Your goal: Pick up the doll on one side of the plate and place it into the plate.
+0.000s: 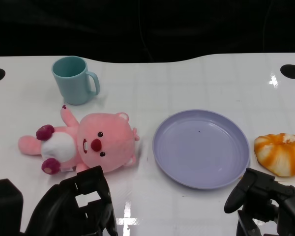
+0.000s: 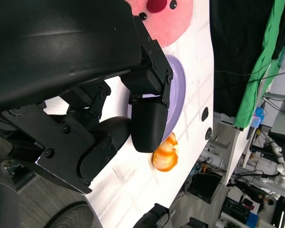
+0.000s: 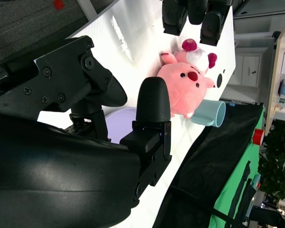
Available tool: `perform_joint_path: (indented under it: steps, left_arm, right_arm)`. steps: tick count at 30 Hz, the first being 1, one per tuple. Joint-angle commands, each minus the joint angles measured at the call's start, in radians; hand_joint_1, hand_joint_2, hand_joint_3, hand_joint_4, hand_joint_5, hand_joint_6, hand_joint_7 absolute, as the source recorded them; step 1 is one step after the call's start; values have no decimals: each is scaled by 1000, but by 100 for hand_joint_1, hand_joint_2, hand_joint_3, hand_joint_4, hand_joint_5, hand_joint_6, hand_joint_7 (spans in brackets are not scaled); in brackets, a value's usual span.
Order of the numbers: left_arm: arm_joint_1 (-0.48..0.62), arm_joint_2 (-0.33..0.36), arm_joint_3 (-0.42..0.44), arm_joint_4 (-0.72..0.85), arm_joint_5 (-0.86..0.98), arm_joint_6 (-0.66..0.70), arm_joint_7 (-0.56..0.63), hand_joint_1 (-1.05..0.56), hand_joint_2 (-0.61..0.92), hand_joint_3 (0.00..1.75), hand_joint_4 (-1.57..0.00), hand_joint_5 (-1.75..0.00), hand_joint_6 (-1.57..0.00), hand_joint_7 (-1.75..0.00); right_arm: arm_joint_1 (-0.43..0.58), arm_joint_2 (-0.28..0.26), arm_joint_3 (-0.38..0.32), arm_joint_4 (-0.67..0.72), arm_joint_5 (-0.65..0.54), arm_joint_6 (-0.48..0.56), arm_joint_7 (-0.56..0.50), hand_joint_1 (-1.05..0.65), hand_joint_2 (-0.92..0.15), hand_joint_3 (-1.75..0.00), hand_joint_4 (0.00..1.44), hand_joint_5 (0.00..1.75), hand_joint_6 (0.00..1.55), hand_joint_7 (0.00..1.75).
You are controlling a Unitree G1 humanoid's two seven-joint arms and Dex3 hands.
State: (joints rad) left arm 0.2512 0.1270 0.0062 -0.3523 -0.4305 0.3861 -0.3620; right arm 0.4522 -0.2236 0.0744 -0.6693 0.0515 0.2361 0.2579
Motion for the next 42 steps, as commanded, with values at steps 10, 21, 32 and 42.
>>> perform_joint_path:
  steps: [10, 21, 32, 42]
  left_arm:
    - [-15, 14, 41, -36, 34, -26, 40, -22, 50, 108, -66, -141, -69, -98]
    - [-39, 120, 41, -118, 275, -174, 43, -48, 91, 16, -36, -94, -54, -28]
    - [-203, 314, 15, -64, 667, -265, 77, -55, 92, 5, -14, -74, -40, -8]
    - [-385, 421, -127, 63, 1062, -233, 63, -62, 92, 3, -11, -49, -32, 0]
  right_arm:
    - [-10, 2, 8, 6, -8, 1, -8, 1, -63, -118, 61, 175, 50, 158]
    - [-10, 11, -1, -5, 13, 28, -7, 2, -63, -120, 61, 175, 49, 158]
    - [5, 8, 0, -11, 17, 17, -6, 2, -63, -120, 61, 175, 48, 159]
    - [26, 10, 4, -30, 15, 21, -10, 1, -65, -118, 60, 175, 47, 159]
